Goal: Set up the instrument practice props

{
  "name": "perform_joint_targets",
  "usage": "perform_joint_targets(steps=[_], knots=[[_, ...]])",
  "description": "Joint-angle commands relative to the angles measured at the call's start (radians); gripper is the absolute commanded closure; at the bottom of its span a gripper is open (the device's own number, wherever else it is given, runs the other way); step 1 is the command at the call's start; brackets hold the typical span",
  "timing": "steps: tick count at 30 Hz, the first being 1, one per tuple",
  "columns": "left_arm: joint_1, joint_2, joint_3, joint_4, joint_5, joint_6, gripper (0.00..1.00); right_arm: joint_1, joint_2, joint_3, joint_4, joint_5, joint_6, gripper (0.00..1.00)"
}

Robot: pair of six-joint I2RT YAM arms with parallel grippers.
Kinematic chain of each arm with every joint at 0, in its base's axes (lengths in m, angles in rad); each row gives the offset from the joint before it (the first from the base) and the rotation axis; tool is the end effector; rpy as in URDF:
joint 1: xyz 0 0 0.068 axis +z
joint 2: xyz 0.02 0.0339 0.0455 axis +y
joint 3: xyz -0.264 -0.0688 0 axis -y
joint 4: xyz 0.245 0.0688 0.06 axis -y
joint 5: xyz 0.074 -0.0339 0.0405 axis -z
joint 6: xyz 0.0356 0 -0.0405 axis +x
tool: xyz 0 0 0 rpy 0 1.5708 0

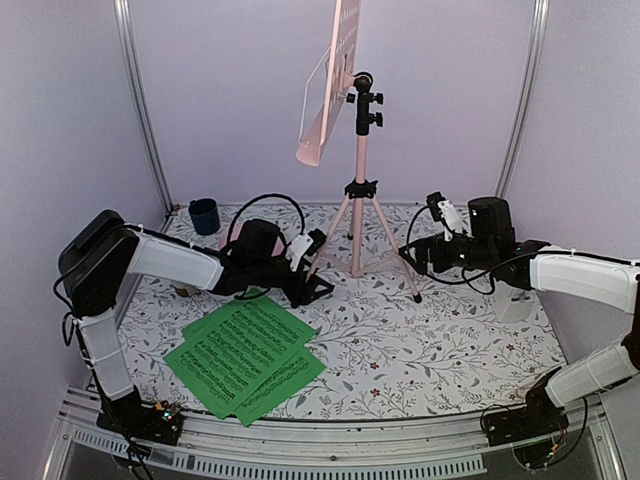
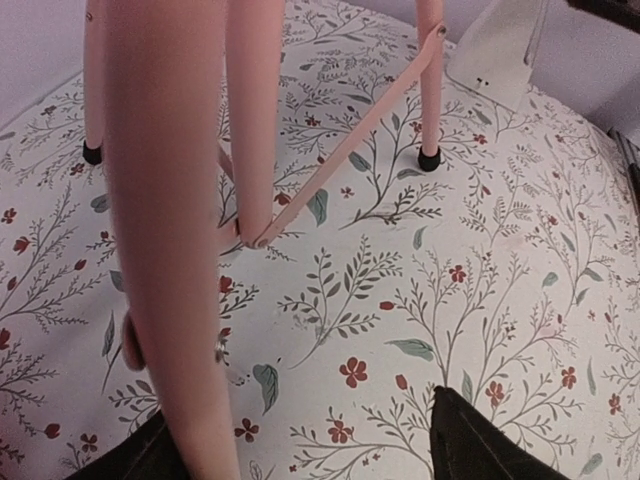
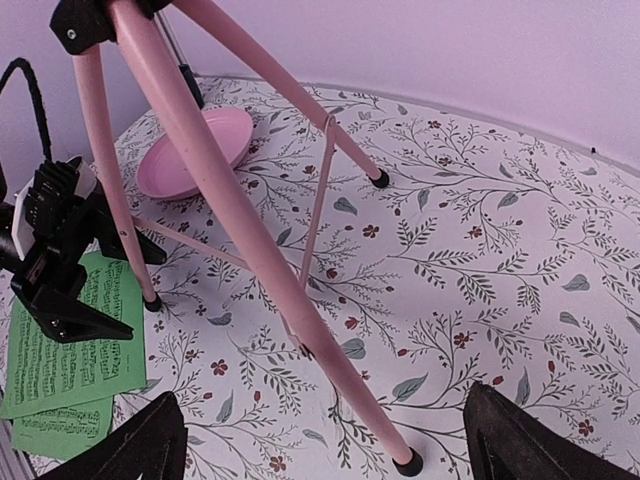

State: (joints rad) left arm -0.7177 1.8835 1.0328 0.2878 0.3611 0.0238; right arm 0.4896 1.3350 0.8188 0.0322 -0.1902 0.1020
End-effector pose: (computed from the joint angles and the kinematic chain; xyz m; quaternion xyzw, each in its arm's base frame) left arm 0.2920 -0.2716 0.1628 0.3929 0.7715 -0.3094 0.3933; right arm 0.2593 0.1458 0.2507 -0.2123 0.8267 0.2278 0.4687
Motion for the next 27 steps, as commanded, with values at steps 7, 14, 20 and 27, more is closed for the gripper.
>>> perform_joint_targets(steps=[7,14,20,27], knots=[[-0.020,-0.015,-0.032,0.016,0.059,-0.014,0.25,-0.005,-0.036,-0.015,-0.005,-0.020,0.037,0.02],[-0.049,-0.020,-0.053,0.042,0.057,-0.020,0.26,-0.005,-0.042,-0.014,-0.011,-0.017,0.036,0.02],[-0.077,-0.035,-0.089,0.083,0.054,-0.035,0.27,-0.004,-0.054,-0.009,-0.023,-0.014,0.040,0.02],[-0.114,-0.035,-0.109,0.115,0.040,-0.054,0.29,-0.005,-0.072,-0.020,-0.032,0.001,0.044,0.02]])
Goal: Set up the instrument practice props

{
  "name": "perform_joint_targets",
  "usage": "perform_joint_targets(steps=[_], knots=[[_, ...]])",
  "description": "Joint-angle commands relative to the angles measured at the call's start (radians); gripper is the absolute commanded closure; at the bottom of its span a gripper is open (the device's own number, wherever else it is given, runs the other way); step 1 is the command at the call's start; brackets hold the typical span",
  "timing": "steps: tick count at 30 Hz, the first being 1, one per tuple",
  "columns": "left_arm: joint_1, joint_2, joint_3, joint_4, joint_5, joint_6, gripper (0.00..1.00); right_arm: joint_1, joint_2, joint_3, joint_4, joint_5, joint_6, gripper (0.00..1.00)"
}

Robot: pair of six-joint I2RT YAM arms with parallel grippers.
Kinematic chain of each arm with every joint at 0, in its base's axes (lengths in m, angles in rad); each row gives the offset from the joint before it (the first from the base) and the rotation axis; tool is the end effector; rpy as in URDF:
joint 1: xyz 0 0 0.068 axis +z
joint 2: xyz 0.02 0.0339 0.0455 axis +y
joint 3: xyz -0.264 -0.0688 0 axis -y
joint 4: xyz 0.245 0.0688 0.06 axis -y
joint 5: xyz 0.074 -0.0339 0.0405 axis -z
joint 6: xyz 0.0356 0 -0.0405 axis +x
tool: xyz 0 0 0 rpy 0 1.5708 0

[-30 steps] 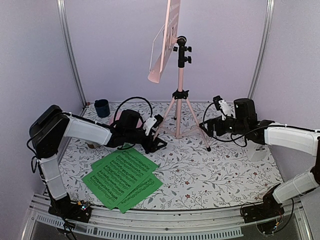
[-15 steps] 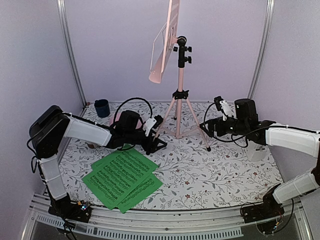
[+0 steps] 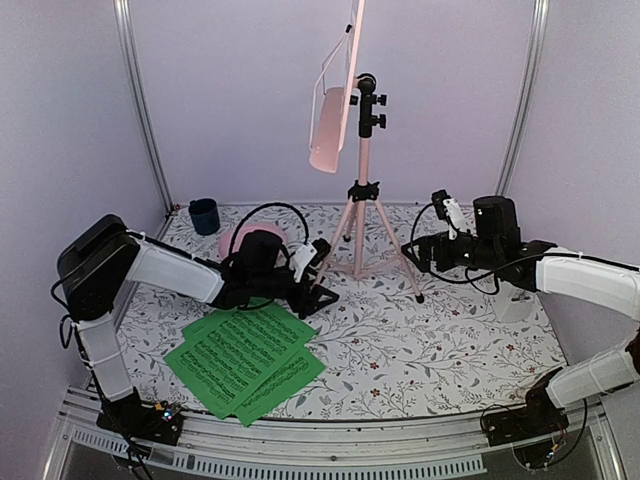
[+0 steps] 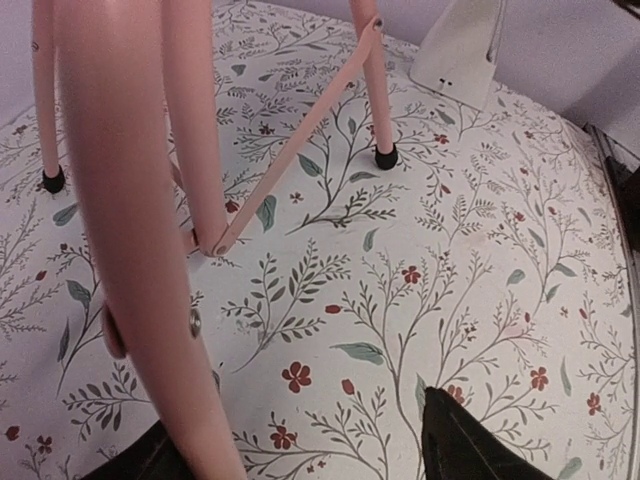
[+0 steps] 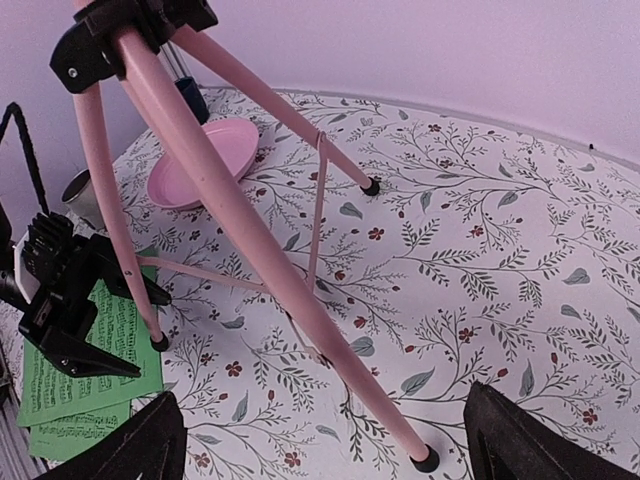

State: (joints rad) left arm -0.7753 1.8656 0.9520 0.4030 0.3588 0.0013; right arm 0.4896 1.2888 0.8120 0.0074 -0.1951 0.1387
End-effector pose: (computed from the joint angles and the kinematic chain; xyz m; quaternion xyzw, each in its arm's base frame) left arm 0.2680 -0.2802 0.1563 0.4049 0.7516 -0.3303 0.4026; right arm 0.2517 0.1419 0.2587 -0.1982 0.8262 0.2399 0.4697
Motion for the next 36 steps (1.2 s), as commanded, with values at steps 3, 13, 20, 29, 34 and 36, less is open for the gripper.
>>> perform_joint_targets(steps=[3,13,20,29,34,36], knots=[[-0.094,-0.016,-0.034,0.021,0.018,-0.047,0.29,-0.005,-0.027,-0.010,-0.009,0.007,0.007,0.02],[-0.240,0.039,-0.009,0.120,-0.098,-0.130,0.30,-0.008,-0.043,-0.026,-0.028,0.038,0.007,0.01],[-0.301,0.047,0.014,0.139,-0.130,-0.093,0.28,-0.017,-0.084,-0.056,-0.035,0.051,0.009,0.02],[-0.144,-0.105,-0.099,0.165,0.052,0.047,0.28,-0.025,-0.131,-0.083,-0.055,0.055,0.008,0.01],[-0.047,-0.170,-0.117,0.151,0.068,0.105,0.28,-0.027,-0.139,-0.101,-0.057,0.052,0.018,0.01],[-0.017,-0.169,-0.095,0.138,0.024,0.146,0.28,-0.030,-0.140,-0.106,-0.057,0.043,0.028,0.01]])
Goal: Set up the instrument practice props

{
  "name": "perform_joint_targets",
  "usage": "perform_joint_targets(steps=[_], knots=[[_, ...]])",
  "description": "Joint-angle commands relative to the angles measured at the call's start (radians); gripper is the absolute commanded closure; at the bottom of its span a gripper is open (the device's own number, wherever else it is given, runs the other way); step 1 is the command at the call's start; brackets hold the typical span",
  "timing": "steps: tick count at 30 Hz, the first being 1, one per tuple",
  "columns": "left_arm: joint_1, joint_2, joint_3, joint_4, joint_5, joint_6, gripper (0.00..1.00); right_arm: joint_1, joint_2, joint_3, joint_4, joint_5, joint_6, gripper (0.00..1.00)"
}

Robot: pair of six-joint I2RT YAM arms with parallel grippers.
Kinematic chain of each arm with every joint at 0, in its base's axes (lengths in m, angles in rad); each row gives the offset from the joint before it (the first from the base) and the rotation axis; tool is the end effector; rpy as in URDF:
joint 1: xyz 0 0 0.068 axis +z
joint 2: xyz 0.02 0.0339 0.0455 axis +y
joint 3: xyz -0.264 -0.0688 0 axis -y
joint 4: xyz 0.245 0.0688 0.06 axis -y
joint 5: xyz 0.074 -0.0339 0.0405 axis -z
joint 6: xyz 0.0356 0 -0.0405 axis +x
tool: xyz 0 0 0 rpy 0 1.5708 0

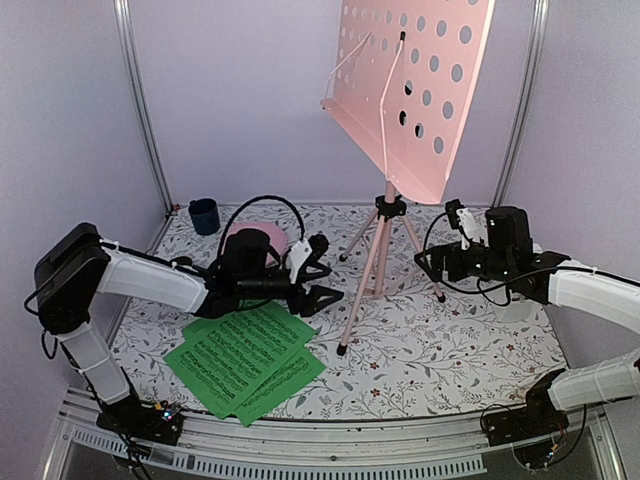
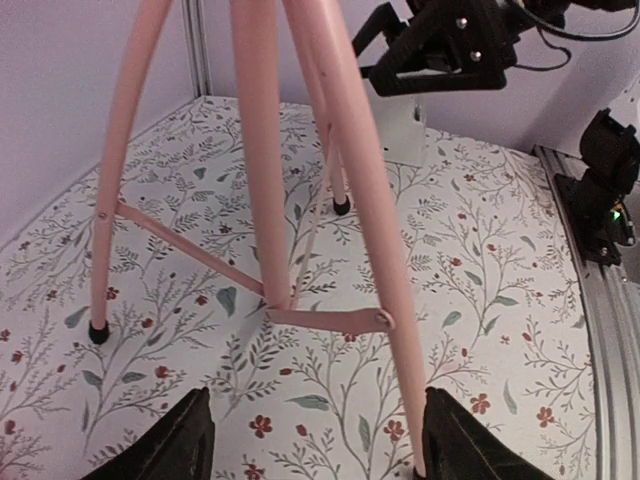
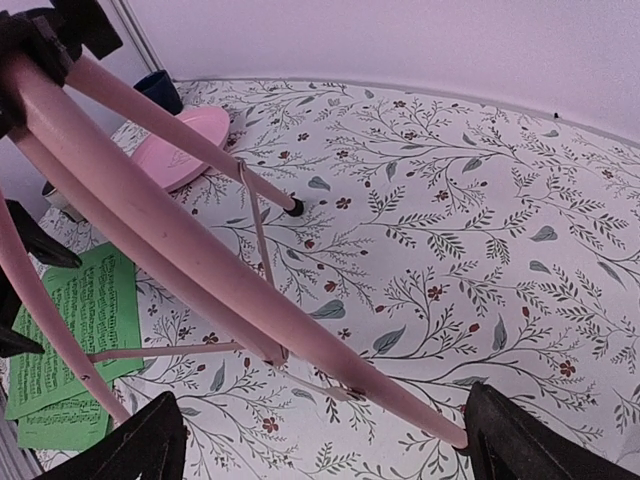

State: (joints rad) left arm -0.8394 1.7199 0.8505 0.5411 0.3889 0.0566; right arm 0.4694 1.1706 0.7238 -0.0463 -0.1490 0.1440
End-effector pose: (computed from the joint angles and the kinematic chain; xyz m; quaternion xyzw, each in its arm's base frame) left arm 0.2333 -0.2802 0.1916 0.4470 0.6704 -0.3631 0.4680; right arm 0.2297 0.1224 0.2532 -0.1763 0.8384 0.2154 0.4686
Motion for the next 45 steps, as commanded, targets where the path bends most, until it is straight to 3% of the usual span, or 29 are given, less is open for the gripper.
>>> perform_joint_targets(steps=[1,7,11,21,29,36,45], knots=[[0.062,-0.016,0.028,-0.017,-0.016,0.109,0.28,-0.013,-0.022,-0.021,-0.003,-0.008,0.025,0.01],[0.133,0.118,0.254,-0.208,0.080,0.289,0.30,-0.018,-0.019,-0.028,-0.001,-0.035,0.041,0.01],[0.137,0.232,0.417,-0.293,0.049,0.395,0.32,-0.021,-0.032,-0.040,-0.001,-0.049,0.061,0.01],[0.147,0.471,0.623,-0.232,-0.045,0.513,0.34,-0.028,-0.064,-0.068,-0.015,-0.063,0.080,0.02],[0.162,0.569,0.714,-0.181,-0.109,0.529,0.37,-0.029,-0.087,-0.088,-0.026,-0.065,0.094,0.02],[0.169,0.629,0.799,-0.156,-0.083,0.482,0.50,-0.030,-0.072,-0.087,-0.024,-0.067,0.095,0.02],[0.170,0.597,0.751,-0.078,-0.018,0.413,0.79,-0.031,-0.077,-0.092,-0.022,-0.055,0.098,0.02]])
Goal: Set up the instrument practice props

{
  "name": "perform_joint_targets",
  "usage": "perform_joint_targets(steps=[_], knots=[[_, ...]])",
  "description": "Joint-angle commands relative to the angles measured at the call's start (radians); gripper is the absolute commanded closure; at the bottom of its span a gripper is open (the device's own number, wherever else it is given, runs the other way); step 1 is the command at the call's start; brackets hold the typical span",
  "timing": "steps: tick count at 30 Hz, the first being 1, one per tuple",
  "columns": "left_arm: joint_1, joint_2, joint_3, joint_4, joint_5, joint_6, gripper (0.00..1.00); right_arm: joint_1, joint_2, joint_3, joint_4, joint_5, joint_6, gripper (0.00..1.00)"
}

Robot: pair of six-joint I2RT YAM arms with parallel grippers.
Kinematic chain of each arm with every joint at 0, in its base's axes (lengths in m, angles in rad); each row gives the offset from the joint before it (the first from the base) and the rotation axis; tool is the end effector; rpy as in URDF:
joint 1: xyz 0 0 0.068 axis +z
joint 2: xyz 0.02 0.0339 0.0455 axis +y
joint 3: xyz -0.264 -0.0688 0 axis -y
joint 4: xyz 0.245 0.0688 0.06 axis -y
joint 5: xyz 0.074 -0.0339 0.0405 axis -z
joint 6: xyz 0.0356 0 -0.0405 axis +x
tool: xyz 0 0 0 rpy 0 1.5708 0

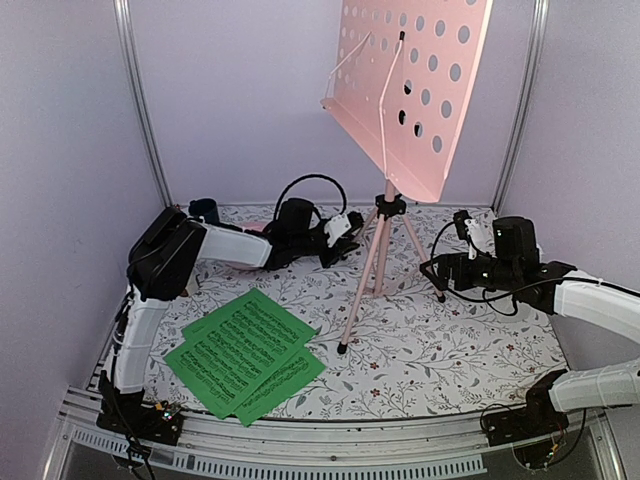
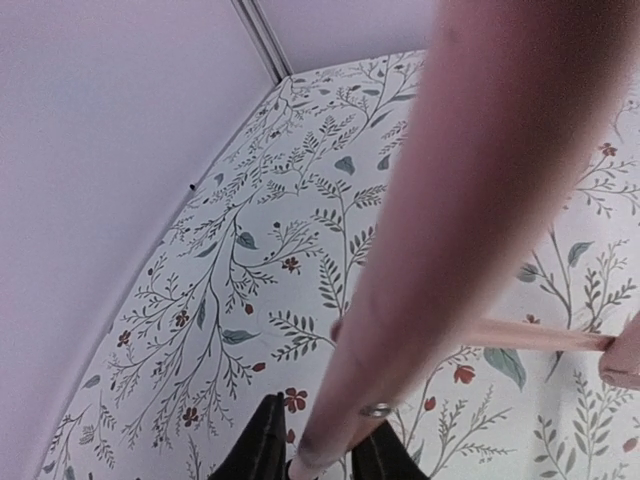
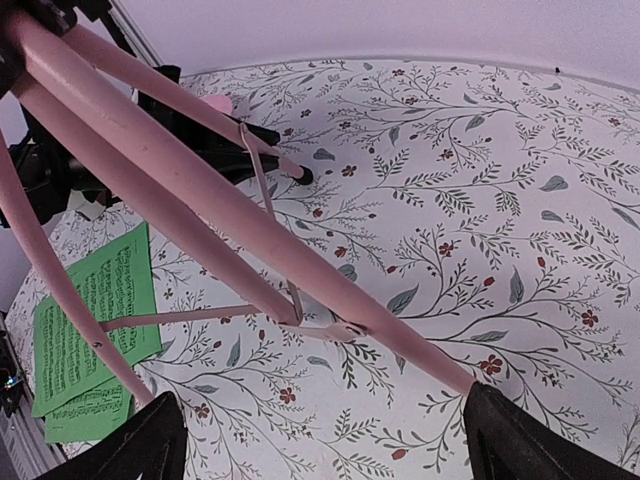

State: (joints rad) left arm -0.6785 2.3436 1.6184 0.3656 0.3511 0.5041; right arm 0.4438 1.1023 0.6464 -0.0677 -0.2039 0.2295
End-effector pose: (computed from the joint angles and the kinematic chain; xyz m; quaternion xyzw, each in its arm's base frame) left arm 0.4034 -0.3409 0.1471 0.5338 0.6167 -0.1919 0.5459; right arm 0.2150 0.1102 0.2406 -0.1427 0.8511 0.2475 0.4404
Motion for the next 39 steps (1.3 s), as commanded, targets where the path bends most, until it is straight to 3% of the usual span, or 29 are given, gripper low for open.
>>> perform_joint_targets(steps=[1,8,22,30,39], knots=[[0.009,-0.038,-0.032,0.107,0.015,-0.041,0.82,-0.004,-0.011,-0.018,0.001,0.000,0.014,0.02],[0.008,-0.152,-0.224,0.240,-0.155,-0.106,1.00,-0.007,0.005,-0.016,0.022,0.006,0.016,0.02],[-0.026,-0.356,-0.559,0.351,-0.494,-0.245,1.00,-0.007,0.184,0.050,0.134,-0.004,-0.001,0.04],[-0.099,-0.367,-0.576,0.262,-0.677,-0.299,1.00,-0.007,0.374,0.109,0.234,-0.028,-0.025,0.07],[-0.155,-0.363,-0.591,0.235,-0.720,-0.372,1.00,-0.007,0.587,0.226,0.324,-0.047,-0.014,0.09]])
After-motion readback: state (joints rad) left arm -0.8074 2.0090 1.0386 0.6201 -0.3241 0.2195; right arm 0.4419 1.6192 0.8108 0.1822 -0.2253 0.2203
